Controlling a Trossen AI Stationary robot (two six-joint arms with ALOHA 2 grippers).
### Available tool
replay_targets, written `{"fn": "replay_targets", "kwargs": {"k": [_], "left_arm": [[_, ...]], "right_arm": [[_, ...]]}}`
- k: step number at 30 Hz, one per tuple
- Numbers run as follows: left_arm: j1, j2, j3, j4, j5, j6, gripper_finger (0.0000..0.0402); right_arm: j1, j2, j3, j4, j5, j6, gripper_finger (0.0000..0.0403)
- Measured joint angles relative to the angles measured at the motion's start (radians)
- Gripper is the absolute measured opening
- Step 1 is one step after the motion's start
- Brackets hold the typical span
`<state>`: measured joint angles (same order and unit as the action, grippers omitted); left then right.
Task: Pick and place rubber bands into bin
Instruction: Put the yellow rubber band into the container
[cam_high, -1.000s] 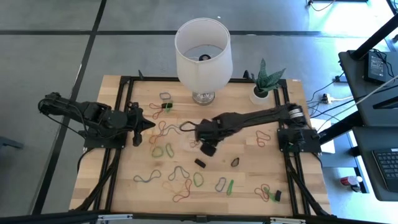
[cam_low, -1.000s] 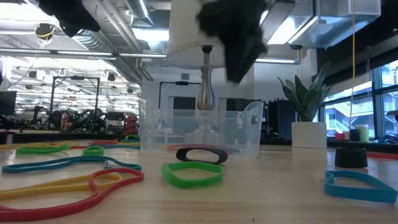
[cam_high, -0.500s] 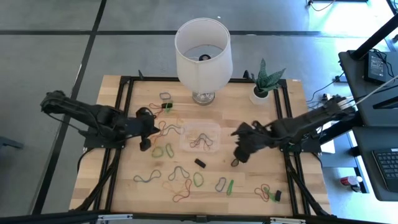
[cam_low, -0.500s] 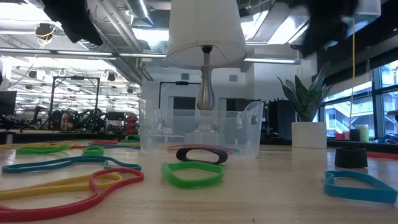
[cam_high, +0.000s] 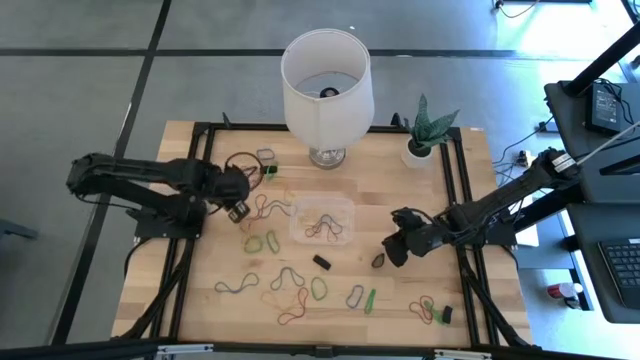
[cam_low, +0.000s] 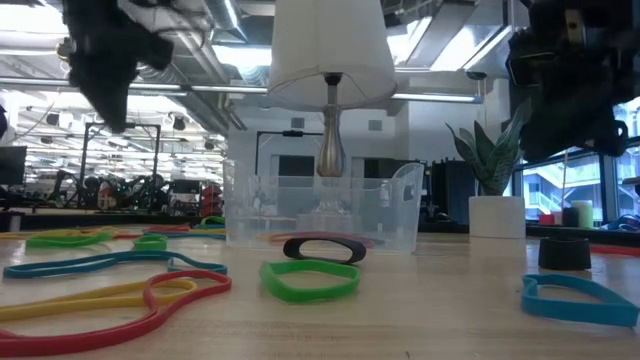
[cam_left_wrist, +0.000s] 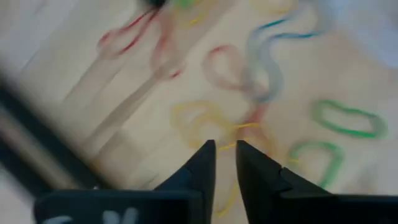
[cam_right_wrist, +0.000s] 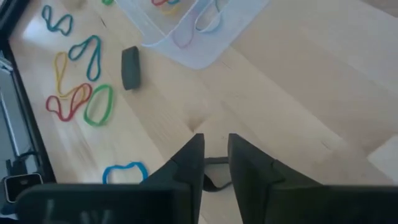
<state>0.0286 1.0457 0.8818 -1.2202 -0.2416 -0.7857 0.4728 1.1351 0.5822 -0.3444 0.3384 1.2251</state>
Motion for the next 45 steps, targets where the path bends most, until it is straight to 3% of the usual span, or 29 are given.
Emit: {"fn": "replay_targets", "kwargs": {"k": [4,14,22,34,45], "left_arm": [[0.11,0.041,0.0,-0.032,0.0,-0.035,0.0099],[0.276,0.204,0.0,0.018,0.035,0.224,0.0105],[0.31,0.344,0.0,0.075,0.061,0.391,0.0089],[0.314,0.543,-0.009,0.128,0.104,0.489,0.0088],[0.313,0.571,-0.134,0.281,0.067,0.456,0.0085]], "right_arm": [[-0.001,0.0,-0.007,0.013,0.0,-0.001,0.0067],[-0.001,0.0,-0.007,0.05,0.0,0.0,0.0061],[-0.001,0.0,-0.007,0.097,0.0,-0.002,0.0061],[-0.001,0.0,-0.007,0.129,0.001,0.001,0.0061],[-0.001,0.001,-0.007,0.147,0.001,0.001,0.0061]]}}
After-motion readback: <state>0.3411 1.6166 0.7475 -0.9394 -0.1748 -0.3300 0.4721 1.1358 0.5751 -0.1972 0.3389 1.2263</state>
